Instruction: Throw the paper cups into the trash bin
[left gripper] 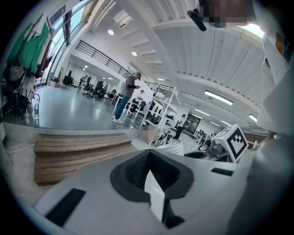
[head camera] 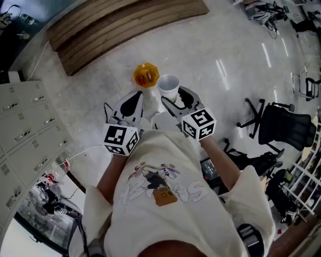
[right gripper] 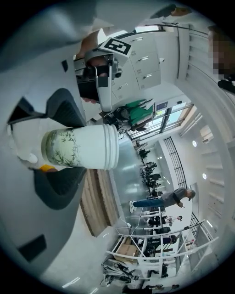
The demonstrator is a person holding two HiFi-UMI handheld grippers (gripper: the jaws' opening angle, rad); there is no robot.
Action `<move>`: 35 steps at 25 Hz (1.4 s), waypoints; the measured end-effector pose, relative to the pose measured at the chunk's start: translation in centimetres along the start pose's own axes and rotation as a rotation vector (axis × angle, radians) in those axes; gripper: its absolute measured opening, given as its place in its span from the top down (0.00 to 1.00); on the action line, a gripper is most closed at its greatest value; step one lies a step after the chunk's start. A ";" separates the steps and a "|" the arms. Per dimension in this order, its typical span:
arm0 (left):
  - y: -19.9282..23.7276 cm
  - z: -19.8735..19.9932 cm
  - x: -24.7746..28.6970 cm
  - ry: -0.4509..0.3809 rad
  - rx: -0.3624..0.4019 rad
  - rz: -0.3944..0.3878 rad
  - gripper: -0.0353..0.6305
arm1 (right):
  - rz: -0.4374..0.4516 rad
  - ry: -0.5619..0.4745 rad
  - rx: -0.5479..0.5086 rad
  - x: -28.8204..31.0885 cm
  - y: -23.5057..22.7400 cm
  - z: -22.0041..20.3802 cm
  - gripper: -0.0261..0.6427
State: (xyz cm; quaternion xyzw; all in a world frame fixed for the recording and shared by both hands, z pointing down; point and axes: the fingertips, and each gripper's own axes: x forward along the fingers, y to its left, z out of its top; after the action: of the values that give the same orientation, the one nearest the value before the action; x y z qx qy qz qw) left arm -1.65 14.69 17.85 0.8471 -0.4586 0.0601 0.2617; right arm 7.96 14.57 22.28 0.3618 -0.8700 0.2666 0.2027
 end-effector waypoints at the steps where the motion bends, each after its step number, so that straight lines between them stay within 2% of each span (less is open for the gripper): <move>1: 0.6 0.3 0.4 0.007 -0.001 -0.002 0.94 | 0.000 0.003 -0.007 0.6 -0.1 0.5 0.54; 7: 3.1 1.0 3.5 0.048 -0.015 0.036 0.94 | 0.034 0.014 -0.049 3.4 -2.0 3.1 0.54; 15: 6.2 -0.7 7.5 0.074 -0.072 0.140 0.94 | 0.106 0.089 -0.094 6.5 -5.7 2.1 0.54; 22: 8.5 -4.5 10.2 0.104 -0.096 0.163 0.94 | 0.133 0.150 -0.123 10.8 -8.0 -1.1 0.54; 29: 11.2 -9.7 13.2 0.145 -0.152 0.200 0.94 | 0.188 0.253 -0.124 15.1 -9.8 -6.7 0.54; 35: 14.7 -15.5 14.9 0.163 -0.192 0.234 0.94 | 0.206 0.287 -0.169 19.6 -11.3 -11.8 0.54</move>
State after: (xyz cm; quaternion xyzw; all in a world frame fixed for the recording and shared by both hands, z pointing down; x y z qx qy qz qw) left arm -2.87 4.76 41.96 0.7513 -0.5350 0.1143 0.3690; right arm 5.32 4.76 45.73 0.2107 -0.8839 0.2606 0.3261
